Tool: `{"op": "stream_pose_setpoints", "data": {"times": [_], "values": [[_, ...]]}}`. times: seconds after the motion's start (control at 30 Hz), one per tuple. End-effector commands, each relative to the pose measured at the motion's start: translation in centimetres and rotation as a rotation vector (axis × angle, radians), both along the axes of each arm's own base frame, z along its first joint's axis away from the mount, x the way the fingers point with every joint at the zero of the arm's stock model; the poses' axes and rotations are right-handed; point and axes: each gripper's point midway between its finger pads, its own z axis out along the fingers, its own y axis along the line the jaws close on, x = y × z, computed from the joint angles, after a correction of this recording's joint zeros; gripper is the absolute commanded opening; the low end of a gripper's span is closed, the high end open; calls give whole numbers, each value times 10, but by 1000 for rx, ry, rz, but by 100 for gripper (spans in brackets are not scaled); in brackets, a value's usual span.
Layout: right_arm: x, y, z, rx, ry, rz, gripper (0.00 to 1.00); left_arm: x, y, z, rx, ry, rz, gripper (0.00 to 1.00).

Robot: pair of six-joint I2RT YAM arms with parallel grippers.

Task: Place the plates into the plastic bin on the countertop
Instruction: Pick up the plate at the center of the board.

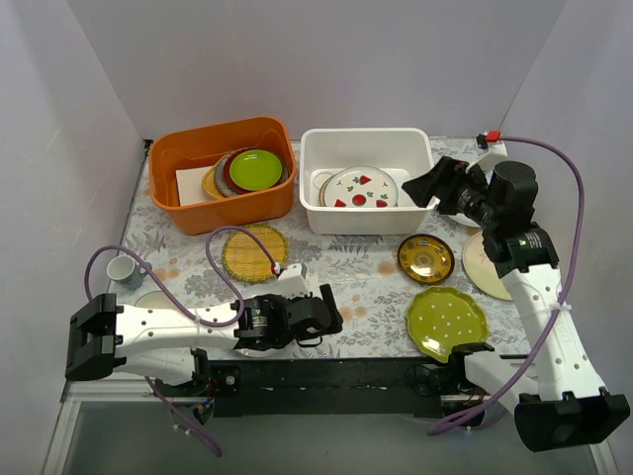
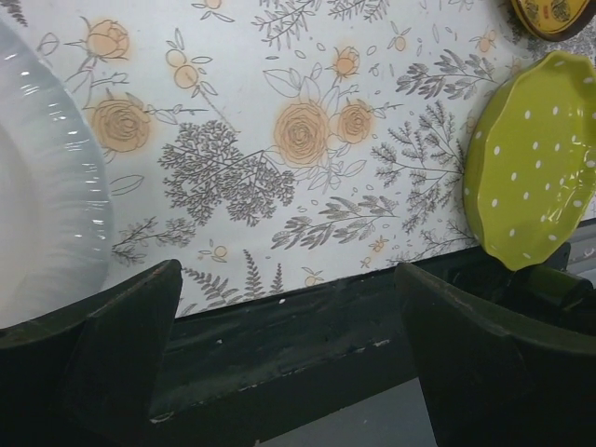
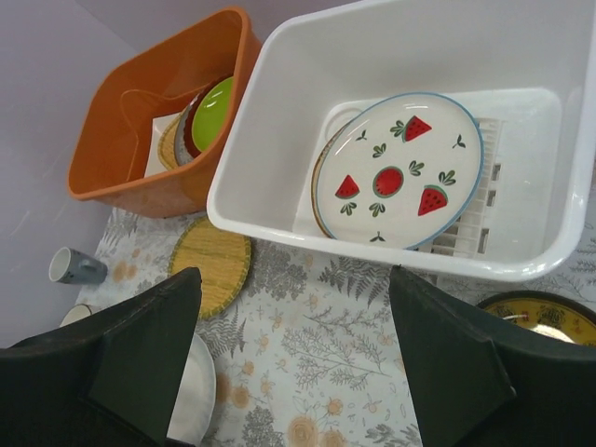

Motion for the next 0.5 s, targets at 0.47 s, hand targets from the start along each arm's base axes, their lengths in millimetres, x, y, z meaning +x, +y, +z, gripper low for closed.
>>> {"op": "stream_pose_setpoints", "data": {"times": [0.47], "values": [[-89,-24,-24,-20,31,-55,95,-4,-103,13,-185,-31,-198,98]]}}
